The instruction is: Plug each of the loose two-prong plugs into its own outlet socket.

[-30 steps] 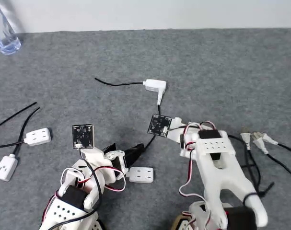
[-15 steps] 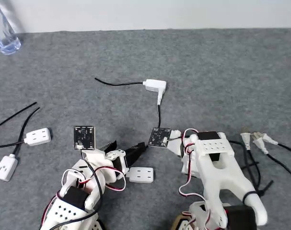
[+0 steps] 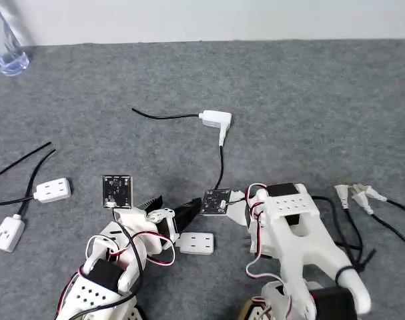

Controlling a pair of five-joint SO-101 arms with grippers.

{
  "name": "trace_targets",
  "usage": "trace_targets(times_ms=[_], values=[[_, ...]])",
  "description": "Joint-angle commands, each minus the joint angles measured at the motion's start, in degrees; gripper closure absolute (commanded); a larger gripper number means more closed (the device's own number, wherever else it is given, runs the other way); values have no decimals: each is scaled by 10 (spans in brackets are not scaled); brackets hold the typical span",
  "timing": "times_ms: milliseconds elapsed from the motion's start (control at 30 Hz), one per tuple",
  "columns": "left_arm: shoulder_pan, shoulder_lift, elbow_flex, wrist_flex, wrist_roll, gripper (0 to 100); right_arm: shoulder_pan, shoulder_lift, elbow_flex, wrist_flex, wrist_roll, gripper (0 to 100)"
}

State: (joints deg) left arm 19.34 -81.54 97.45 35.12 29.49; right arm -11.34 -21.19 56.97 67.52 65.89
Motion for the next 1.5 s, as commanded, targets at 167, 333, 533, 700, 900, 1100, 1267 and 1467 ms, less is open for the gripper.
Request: trace_targets(times_ms=[167,333,533,700,900,1100,1267,1467], values=[[-2,-4,-6,-11,-7,681,-19,-118,-18,11,-25,854],[-2,-4,-6,-11,-7,681,-16,-120,1,76,62,813],[-1,-4,-6,-11,-7,681,8,-118,-4,95,156,806],[0,-2,-6,-10,-7,681,15,-117,1,69,203,821],[2,-3,-6,-10,-7,681,12,-117,26,15,206,824],[2,-3,-6,-10,-7,681,11,-117,76,-35,206,822],[2,-2,-6,-10,-7,681,11,-117,86,-36,207,822],[2,-1,-6,-8,-7,681,-4,-63,70,-51,201,822]])
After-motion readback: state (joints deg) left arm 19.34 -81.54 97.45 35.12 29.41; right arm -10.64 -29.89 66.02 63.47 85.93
